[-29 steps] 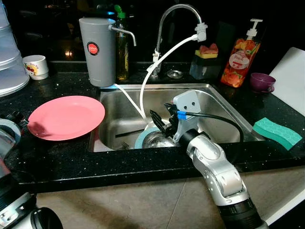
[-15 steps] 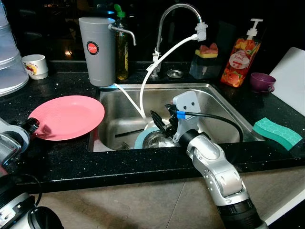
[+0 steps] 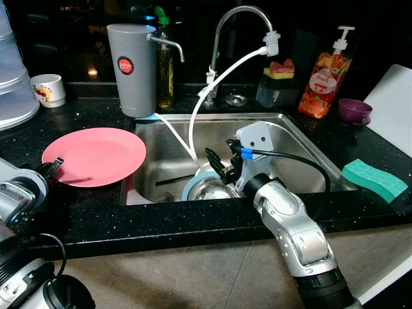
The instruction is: Kitchen organization
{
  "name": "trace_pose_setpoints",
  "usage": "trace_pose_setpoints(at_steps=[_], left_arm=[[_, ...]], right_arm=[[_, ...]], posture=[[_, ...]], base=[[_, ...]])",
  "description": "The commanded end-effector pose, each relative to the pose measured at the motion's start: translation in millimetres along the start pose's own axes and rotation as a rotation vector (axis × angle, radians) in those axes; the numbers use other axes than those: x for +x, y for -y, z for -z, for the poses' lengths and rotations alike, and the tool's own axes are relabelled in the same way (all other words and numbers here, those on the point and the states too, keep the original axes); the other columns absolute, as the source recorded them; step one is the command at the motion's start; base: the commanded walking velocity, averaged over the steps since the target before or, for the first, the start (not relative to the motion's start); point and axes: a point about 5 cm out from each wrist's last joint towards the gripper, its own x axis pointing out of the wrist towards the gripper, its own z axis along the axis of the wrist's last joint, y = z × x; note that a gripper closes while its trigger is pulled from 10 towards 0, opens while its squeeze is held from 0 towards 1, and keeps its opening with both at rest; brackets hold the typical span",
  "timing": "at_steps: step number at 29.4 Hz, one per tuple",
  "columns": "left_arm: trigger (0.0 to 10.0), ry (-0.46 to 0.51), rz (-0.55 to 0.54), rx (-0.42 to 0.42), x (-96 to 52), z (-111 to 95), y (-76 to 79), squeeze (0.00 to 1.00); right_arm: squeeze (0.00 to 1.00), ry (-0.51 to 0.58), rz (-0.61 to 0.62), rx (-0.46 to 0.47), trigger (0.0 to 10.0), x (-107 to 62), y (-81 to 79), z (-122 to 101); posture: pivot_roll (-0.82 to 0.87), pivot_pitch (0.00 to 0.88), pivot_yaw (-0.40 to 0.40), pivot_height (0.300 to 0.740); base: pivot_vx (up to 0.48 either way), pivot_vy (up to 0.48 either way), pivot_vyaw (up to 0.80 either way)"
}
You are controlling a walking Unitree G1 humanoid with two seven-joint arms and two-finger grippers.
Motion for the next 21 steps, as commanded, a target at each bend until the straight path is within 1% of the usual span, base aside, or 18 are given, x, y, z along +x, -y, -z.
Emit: trace_pose_setpoints(at_steps=[1, 2, 3, 4, 7, 8, 9, 11, 12, 13, 14, 15, 16, 17, 19, 21], left_arm=[[0.0, -0.007, 0.005, -0.016, 1.3, 3.8, -0.6, 0.00], [0.0, 0.008, 0.033, -0.023, 0.5, 2.0, 2.7, 0.00], [7.3, 0.041, 0.092, -0.033, -1.7, -1.6, 9.9, 0.00], [10.0, 0.061, 0.132, -0.038, -3.4, -3.9, 14.7, 0.00], [10.0, 0.114, 0.267, -0.062, -10.1, -10.0, 31.3, 0.00], [10.0, 0.128, 0.368, -0.065, -15.5, -12.9, 42.6, 0.00], [10.0, 0.133, 0.420, -0.080, -18.2, -14.5, 47.9, 0.00], [10.0, 0.133, 0.420, -0.080, -18.2, -14.5, 47.9, 0.00], [10.0, 0.137, 0.450, -0.092, -19.6, -15.4, 50.7, 0.00], [10.0, 0.137, 0.489, -0.102, -21.6, -15.9, 54.7, 0.00], [10.0, 0.136, 0.537, -0.107, -24.4, -15.7, 59.7, 0.00], [10.0, 0.136, 0.537, -0.107, -24.4, -15.7, 59.7, 0.00], [10.0, 0.136, 0.568, -0.108, -26.2, -15.2, 62.7, 0.00], [10.0, 0.131, 0.606, -0.111, -28.4, -14.2, 66.1, 0.00], [10.0, 0.123, 0.655, -0.109, -31.3, -12.4, 69.7, 0.00], [10.0, 0.115, 0.687, -0.110, -32.4, -11.4, 71.4, 0.00]], right_arm=[[0.00, -0.003, 0.002, 0.005, 10.0, 0.7, 0.7, -0.2], [0.00, -0.002, 0.002, 0.010, 10.0, 0.7, 0.7, -0.2], [0.00, 0.001, 0.003, 0.019, 10.0, 1.1, 0.5, -0.5], [0.00, 0.003, 0.003, 0.026, 10.0, 1.3, 0.3, -0.7], [0.00, 0.009, 0.002, 0.033, 10.0, 2.0, 0.2, -1.7], [0.00, 0.014, 0.004, 0.034, 10.0, 2.3, 0.9, -2.5], [0.00, 0.019, 0.005, 0.046, 10.0, 2.4, 1.5, -3.3], [0.00, 0.019, 0.005, 0.046, 10.0, 2.4, 1.5, -3.3], [0.00, 0.023, 0.006, 0.056, 10.0, 2.4, 2.0, -3.8], [0.00, 0.031, 0.010, 0.090, 10.0, 2.3, 3.1, -5.0], [0.00, 0.049, 0.014, 0.154, 10.0, 1.9, 5.3, -7.6], [0.00, 0.049, 0.014, 0.154, 10.0, 1.9, 5.3, -7.6], [0.00, 0.063, 0.016, 0.198, 10.0, 1.5, 6.7, -9.4], [0.00, 0.087, 0.010, 0.271, 10.0, 0.6, 7.8, -12.5], [0.00, 0.144, -0.017, 0.443, 10.0, -2.1, 9.6, -20.0], [0.00, 0.198, -0.070, 0.621, 10.0, -5.3, 10.3, -27.0]], posture=[[0.13, 0.139, -0.061, 0.740], [0.13, 0.139, -0.061, 0.740], [0.13, 0.135, -0.057, 0.740], [0.13, 0.135, -0.057, 0.740], [0.13, 0.129, -0.057, 0.740], [0.13, 0.129, -0.057, 0.740], [0.13, 0.125, -0.056, 0.740], [0.13, 0.125, -0.056, 0.740], [0.13, 0.125, -0.056, 0.740], [0.13, 0.125, -0.056, 0.740], [0.13, 0.125, -0.056, 0.740], [0.13, 0.125, -0.056, 0.740], [0.13, 0.125, -0.056, 0.740], [0.12, 0.120, -0.051, 0.740], [0.12, 0.120, -0.051, 0.740], [0.12, 0.120, -0.051, 0.740]], base=[[0.000, 0.000, 0.00], [0.000, 0.000, 0.00], [0.000, 0.000, 0.00], [0.000, 0.000, 0.00], [0.000, 0.000, 0.00], [0.000, 0.000, 0.00], [0.000, 0.000, 0.00], [0.000, 0.000, 0.00], [0.000, 0.000, 0.00], [0.000, 0.000, 0.00], [0.000, 0.000, 0.00], [0.000, 0.000, 0.00], [0.000, 0.000, 0.00], [0.000, 0.000, 0.00], [0.000, 0.000, 0.00], [0.000, 0.000, 0.00]])
